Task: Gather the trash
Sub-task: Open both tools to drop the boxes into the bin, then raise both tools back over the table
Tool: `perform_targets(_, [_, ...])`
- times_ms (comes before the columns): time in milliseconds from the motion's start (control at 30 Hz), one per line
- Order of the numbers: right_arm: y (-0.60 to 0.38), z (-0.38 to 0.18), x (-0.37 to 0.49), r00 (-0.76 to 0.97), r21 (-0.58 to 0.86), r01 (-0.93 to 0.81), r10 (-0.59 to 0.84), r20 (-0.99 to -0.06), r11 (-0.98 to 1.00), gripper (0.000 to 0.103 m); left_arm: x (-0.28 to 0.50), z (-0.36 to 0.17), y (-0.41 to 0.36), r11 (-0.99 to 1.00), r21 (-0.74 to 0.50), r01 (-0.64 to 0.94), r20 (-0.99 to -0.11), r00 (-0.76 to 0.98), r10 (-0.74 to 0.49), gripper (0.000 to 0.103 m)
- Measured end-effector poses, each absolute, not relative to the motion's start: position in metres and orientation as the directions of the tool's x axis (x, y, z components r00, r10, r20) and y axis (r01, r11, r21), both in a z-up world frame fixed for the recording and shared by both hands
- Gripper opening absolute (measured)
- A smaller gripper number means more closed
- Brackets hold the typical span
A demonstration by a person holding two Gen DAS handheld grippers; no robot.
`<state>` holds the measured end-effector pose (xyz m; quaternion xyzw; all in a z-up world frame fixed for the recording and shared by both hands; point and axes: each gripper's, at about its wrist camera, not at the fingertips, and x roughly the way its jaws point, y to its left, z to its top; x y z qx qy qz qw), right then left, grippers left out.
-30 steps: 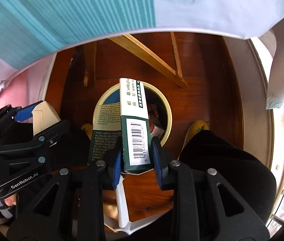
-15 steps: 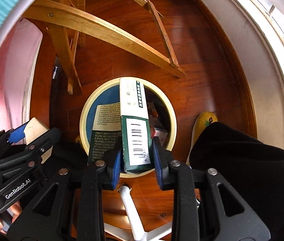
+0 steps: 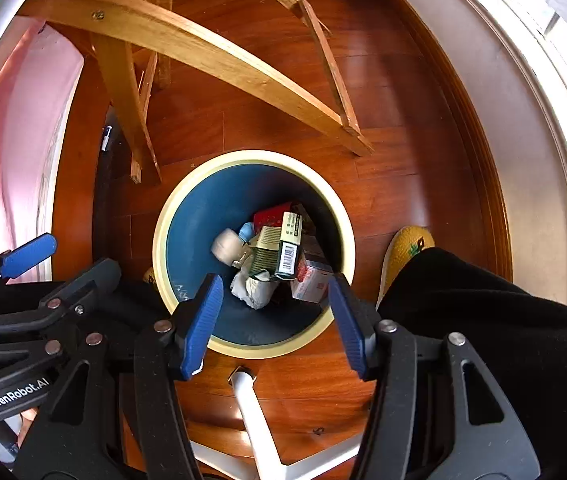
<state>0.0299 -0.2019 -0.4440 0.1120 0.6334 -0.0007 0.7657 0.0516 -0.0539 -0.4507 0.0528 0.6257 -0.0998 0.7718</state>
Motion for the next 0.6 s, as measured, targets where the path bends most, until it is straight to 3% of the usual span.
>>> perform_targets(600, [-0.1977, -0.4456, 0.0309, 0.192, 0.175, 0.123, 0.150, -0.970, 0.977, 0.053, 0.0505, -0.4474, -0.0495, 0.979, -0.045, 0.199, -0.976, 0.201, -0.086, 0.089])
